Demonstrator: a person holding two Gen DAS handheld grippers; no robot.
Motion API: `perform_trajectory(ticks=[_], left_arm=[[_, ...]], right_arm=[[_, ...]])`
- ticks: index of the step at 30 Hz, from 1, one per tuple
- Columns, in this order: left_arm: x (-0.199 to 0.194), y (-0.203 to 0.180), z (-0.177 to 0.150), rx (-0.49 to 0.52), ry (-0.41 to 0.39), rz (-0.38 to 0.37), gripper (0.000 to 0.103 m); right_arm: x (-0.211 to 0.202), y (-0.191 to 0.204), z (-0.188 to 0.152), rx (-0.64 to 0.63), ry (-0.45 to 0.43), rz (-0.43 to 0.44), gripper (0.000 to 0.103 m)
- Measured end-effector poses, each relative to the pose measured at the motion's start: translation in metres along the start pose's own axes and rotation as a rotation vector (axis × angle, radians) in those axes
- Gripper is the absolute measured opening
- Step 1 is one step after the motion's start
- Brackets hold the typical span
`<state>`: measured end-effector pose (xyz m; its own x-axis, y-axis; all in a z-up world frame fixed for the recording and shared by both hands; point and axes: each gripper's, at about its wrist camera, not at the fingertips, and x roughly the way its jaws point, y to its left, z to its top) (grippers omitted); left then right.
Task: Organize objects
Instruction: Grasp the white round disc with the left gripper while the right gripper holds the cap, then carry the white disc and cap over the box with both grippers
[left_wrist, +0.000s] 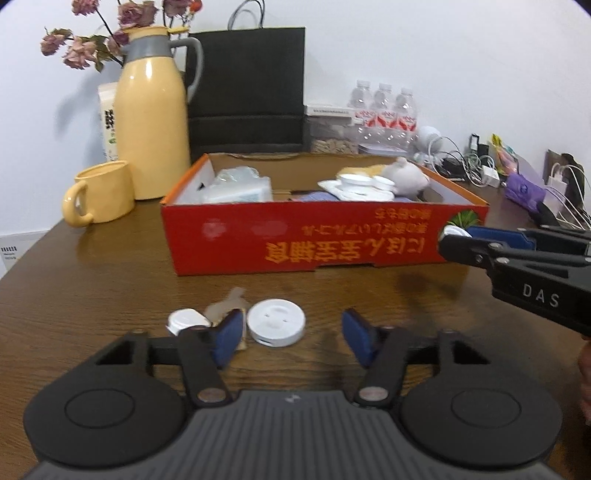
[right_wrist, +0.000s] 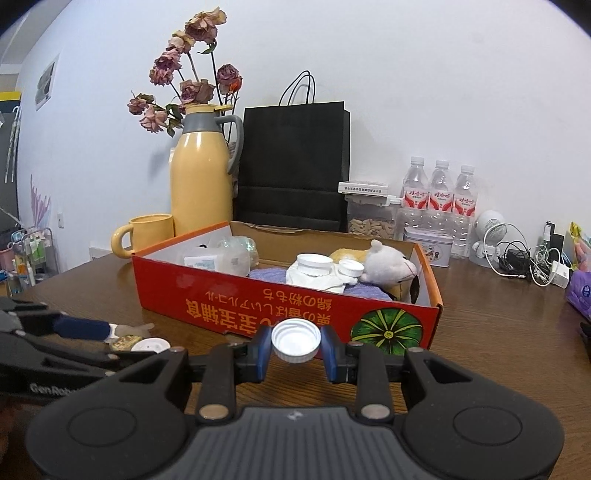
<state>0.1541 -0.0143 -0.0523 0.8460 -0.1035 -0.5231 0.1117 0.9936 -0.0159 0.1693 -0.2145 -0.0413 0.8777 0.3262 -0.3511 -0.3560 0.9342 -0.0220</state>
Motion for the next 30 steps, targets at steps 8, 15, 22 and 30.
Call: perform_trajectory(ticks=[8, 15, 22, 30], left_arm=[[0.011, -0.001, -0.001, -0.022, 0.078, 0.012, 0.049], [0.023, 0.0, 0.006, -0.041, 0.095, 0.036, 0.05], [0.042, -0.009, 0.016, -0.046, 0.104, 0.072, 0.059], [0.037, -0.01, 0.014, -0.055, 0.071, 0.022, 0.04]], right_arm=[[-0.002, 0.0, -0.001, -0.009, -0.006, 0.009, 0.028], [-0.002, 0.003, -0.001, -0.019, -0.005, 0.017, 0.027], [-0.004, 0.004, -0.001, -0.021, -0.008, 0.024, 0.027], [-0.005, 0.006, -0.001, -0.028, -0.008, 0.03, 0.027]])
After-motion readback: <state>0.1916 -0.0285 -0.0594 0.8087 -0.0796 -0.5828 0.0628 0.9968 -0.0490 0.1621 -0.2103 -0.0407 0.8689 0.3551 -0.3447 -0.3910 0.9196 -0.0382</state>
